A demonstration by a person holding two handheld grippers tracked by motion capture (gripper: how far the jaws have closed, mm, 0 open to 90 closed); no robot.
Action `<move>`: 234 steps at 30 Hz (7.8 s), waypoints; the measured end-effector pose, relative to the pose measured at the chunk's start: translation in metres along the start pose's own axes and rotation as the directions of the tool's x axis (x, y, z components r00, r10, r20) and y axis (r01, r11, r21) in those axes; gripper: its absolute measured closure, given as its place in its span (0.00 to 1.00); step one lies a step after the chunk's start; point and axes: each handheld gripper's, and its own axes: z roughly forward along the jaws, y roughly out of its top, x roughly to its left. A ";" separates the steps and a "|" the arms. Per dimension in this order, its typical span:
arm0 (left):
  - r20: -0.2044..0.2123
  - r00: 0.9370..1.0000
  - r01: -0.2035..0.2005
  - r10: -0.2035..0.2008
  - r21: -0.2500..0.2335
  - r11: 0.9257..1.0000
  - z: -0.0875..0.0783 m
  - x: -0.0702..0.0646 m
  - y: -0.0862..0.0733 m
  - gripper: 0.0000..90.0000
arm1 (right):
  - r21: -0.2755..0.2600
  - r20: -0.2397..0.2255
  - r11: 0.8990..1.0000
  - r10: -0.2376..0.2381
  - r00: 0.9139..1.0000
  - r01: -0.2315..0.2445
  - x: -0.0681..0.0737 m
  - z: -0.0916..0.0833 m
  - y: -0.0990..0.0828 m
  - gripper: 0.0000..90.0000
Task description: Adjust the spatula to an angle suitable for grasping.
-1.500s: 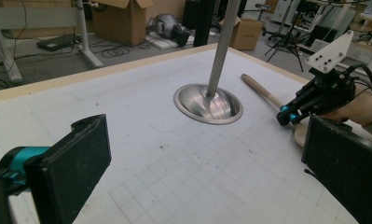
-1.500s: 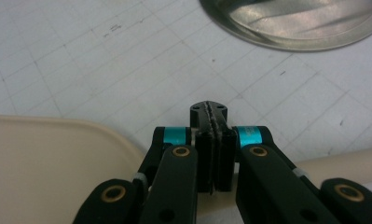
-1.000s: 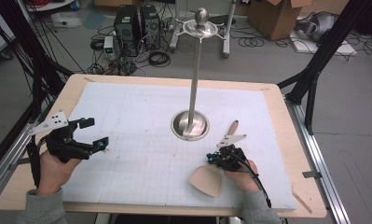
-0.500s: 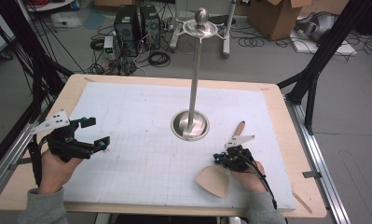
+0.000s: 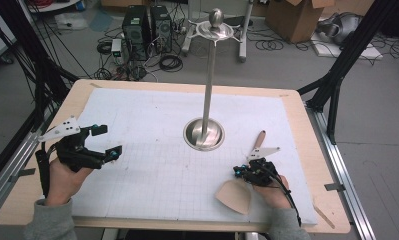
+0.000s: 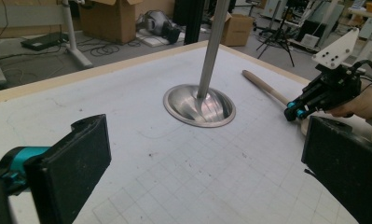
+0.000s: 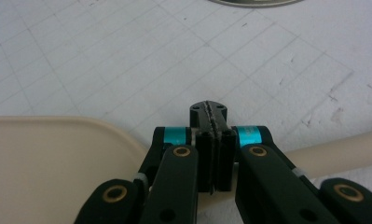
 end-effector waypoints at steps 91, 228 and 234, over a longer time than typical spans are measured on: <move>-0.061 0.998 0.017 -0.016 0.017 1.000 -0.017 0.003 -0.011 0.02 | -0.064 0.123 0.997 0.053 0.991 -0.045 -0.086 0.003 0.011 1.00; -0.023 1.000 0.007 -0.006 0.025 1.000 0.003 0.004 -0.006 0.02 | 0.142 0.152 0.988 -0.083 0.985 0.061 -0.032 -0.039 -0.018 1.00; -0.024 1.000 0.009 -0.008 0.029 1.000 0.005 0.004 -0.007 0.02 | 0.079 0.142 0.995 -0.073 0.987 0.062 -0.030 -0.048 -0.010 1.00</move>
